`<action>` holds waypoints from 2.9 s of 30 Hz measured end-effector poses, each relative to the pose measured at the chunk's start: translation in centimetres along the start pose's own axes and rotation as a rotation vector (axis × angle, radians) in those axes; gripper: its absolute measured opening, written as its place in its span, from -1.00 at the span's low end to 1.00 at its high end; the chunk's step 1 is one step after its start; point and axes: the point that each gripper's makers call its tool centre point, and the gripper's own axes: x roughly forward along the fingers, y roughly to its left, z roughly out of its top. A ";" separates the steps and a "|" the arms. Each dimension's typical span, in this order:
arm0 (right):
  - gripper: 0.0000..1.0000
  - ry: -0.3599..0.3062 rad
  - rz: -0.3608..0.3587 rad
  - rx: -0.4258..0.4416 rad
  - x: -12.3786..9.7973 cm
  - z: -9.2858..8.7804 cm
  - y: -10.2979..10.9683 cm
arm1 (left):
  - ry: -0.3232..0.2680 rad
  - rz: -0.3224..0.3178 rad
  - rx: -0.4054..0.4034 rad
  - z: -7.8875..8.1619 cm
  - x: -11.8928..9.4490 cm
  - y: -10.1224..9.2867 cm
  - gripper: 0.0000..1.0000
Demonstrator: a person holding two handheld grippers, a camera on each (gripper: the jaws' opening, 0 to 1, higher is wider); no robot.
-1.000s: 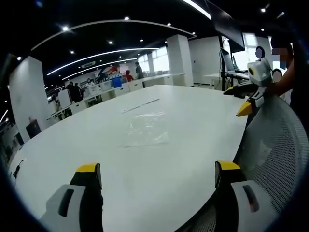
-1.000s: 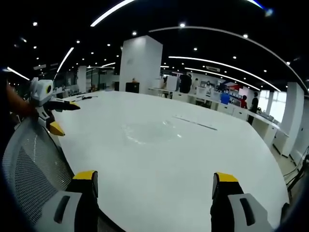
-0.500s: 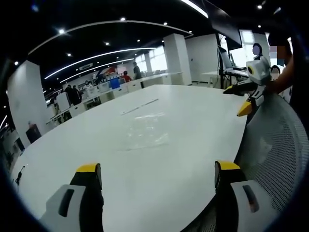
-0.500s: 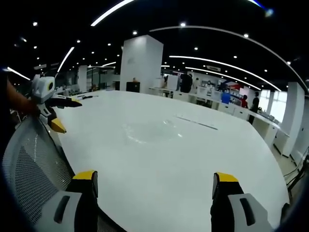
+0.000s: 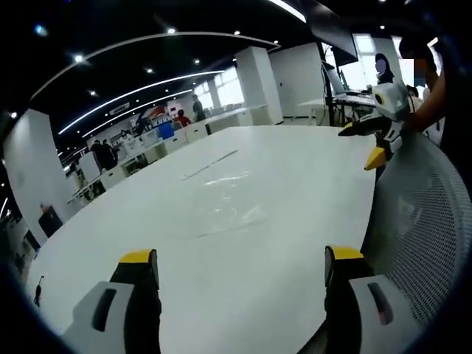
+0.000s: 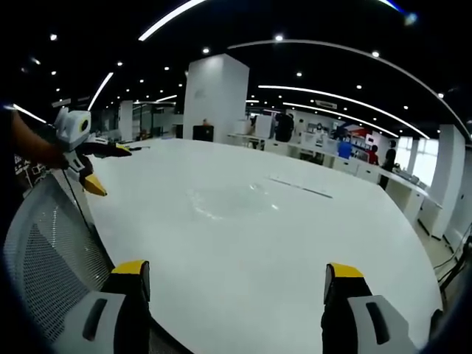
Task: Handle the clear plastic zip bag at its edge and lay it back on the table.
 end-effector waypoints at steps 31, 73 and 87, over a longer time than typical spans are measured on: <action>0.96 0.018 -0.006 -0.001 0.0 -0.2 0.0 | 0.013 -0.077 0.193 1.8 2.7 4.0 0.64; 0.91 0.046 -0.023 0.008 0.0 -0.8 -0.5 | 0.120 -0.139 0.367 1.0 9.4 9.2 0.32; 0.87 0.062 -0.023 0.007 0.1 -1.2 -0.6 | 0.178 -0.167 0.490 -0.1 11.5 9.5 0.15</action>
